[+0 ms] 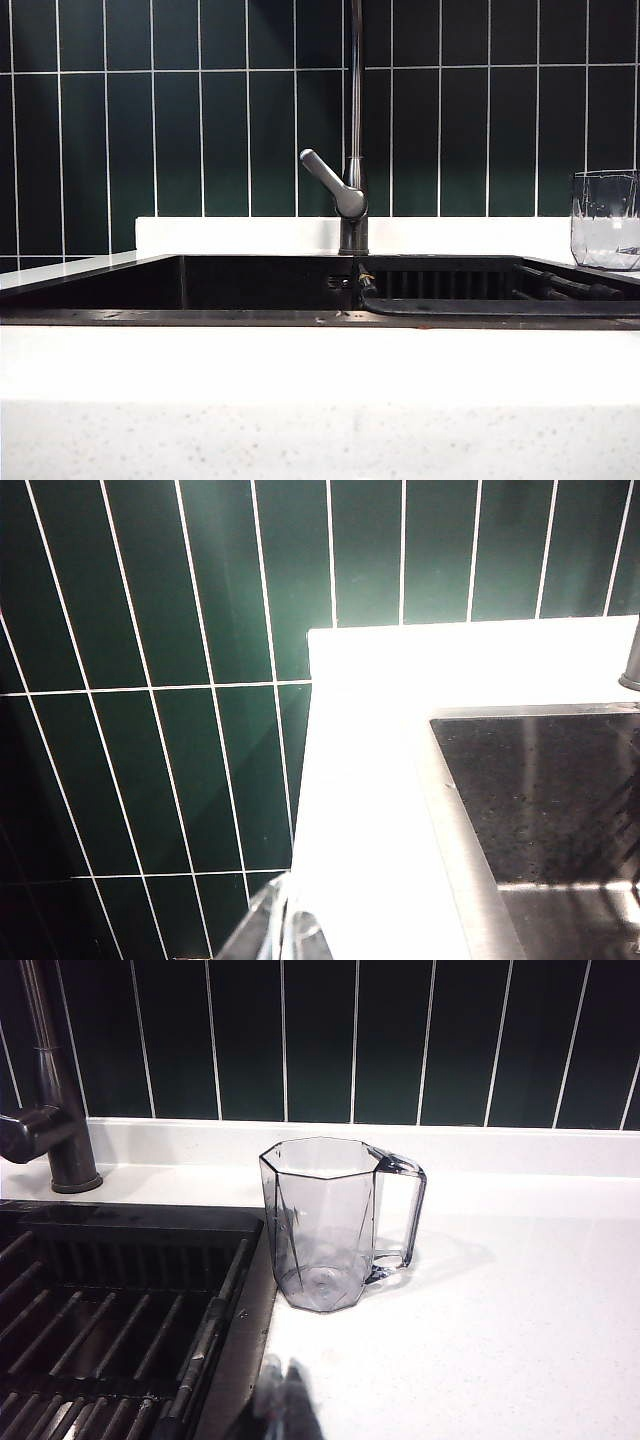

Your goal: Pick up the mug next to the sink, go to the faucet to get some water, pour the water into the sink, and finally put the mug back to its place.

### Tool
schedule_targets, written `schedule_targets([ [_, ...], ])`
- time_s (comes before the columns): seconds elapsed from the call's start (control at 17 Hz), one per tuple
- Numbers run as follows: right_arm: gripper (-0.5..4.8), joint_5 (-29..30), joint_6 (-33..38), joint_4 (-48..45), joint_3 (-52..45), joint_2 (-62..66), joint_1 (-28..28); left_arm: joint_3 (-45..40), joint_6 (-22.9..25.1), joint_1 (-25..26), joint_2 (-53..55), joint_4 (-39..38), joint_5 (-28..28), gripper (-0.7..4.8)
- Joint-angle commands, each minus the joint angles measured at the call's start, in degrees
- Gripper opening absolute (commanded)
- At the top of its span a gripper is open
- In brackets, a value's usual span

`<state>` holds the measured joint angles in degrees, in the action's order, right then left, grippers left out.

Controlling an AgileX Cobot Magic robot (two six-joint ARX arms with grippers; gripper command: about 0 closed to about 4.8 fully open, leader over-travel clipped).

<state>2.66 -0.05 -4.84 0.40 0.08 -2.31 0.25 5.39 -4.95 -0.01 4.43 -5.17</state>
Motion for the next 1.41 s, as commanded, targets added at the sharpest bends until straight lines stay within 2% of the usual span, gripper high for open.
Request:
schedule_targets([
  [0.06, -0.06, -0.13, 0.04, -0.68, -0.35, 0.07, 0.04, 0.15, 0.20, -0.04, 0.04, 0.37, 0.00, 0.22],
  [0.59, -0.06, 0.07, 0.07, -0.70, -0.35, 0.07, 0.04, 0.15, 0.15, -0.04, 0.04, 0.33, 0.13, 0.22],
  [0.77, -0.06, 0.37, 0.07, -1.01, -0.35, 0.07, 0.07, 0.15, 0.15, -0.04, 0.04, 0.79, 2.51, 0.27],
  [0.88, -0.06, 0.92, 0.07, -0.94, -0.35, 0.07, 0.07, 0.15, 0.13, -0.07, 0.04, 0.74, 6.36, 0.27],
  [0.94, -0.06, 1.79, 0.07, -1.16, -0.35, 0.07, 0.04, 0.15, -3.72, -0.04, 0.04, 0.83, 9.90, 0.27],
  [1.0, -0.06, 1.84, 0.07, -1.64, -0.35, 0.07, 0.02, 0.15, -11.63, -0.04, 0.04, 0.76, 10.62, 0.27],
  [1.18, -0.06, 2.51, 0.09, -3.23, -0.35, 0.07, 0.02, 0.15, -13.97, -0.04, 0.04, 4.09, 10.64, 0.31],
  [1.3, -0.06, 5.66, 0.09, -4.20, -0.35, 0.07, 0.04, 0.15, -18.91, -0.04, 0.04, 8.07, 10.99, 0.44],
  [1.35, -0.06, 7.39, 1.03, -4.20, -0.35, 0.07, 0.09, 0.17, -19.30, -0.04, 0.04, 10.88, 11.45, 1.08],
  [1.41, -0.06, 7.91, 3.34, -4.13, -0.35, 0.07, 0.09, 0.15, -19.65, -0.04, 0.04, 12.15, 11.43, 1.23],
])
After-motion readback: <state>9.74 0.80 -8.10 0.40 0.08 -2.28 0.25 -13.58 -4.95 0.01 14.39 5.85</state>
